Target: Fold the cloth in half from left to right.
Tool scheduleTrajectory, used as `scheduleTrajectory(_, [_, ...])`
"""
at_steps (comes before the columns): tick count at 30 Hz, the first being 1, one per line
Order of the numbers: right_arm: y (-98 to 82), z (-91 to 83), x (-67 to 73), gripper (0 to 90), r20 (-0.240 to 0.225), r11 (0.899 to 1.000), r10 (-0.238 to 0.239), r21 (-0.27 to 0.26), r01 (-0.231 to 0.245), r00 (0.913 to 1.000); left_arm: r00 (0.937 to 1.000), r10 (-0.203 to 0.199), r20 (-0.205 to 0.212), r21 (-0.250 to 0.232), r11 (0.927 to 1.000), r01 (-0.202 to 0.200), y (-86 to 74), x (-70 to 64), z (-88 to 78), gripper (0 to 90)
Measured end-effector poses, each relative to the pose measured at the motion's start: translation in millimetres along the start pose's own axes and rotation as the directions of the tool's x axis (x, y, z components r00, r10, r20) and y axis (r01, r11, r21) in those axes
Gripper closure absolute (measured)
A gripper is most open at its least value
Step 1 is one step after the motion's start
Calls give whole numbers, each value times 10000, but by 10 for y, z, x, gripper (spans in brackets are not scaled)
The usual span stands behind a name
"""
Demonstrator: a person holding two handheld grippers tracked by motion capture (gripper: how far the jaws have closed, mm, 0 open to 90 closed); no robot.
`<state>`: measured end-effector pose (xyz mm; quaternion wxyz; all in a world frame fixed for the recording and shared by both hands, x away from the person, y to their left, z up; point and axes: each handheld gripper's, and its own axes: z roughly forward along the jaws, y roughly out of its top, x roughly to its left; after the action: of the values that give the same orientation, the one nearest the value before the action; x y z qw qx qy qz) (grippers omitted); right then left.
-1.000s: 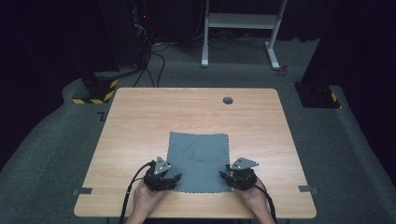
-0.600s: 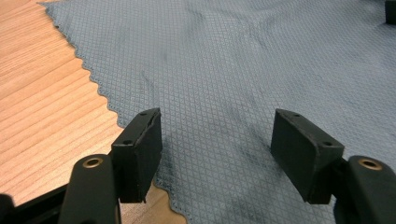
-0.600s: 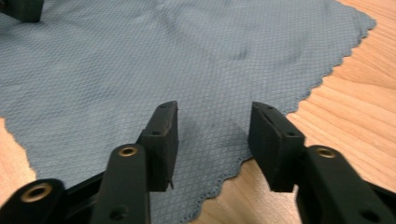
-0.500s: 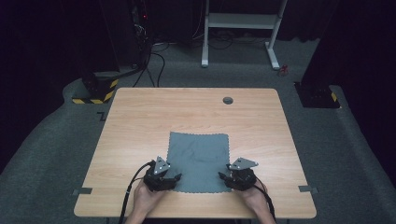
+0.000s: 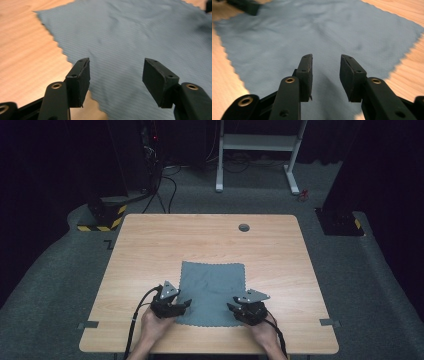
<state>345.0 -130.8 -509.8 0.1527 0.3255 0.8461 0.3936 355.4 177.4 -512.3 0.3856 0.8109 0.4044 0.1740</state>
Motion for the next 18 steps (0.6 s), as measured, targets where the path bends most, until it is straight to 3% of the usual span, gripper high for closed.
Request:
scheduleTrajectory(7, [211, 206, 299, 652, -892, 9982, -599, -17, 600, 9942, 9987, -348, -375, 240, 9991, 357, 182, 265, 123, 394])
scheduleTrajectory(10, [294, 326, 455, 656, -1255, 9956, -941, -72, 939, 9876, 9976, -317, -621, 379, 9987, 341, 243, 341, 186, 395])
scheduleTrajectory(13, [363, 456, 610, 667, -1587, 9926, -1198, 13, 1216, 9800, 9963, -542, -668, 528, 9969, 578, 282, 418, 270, 397])
scheduleTrajectory(18, [453, 620, 827, 678, -1914, 9875, -1549, -4, 1577, 9692, 9954, -586, -756, 641, 9959, 635, 346, 494, 354, 399])
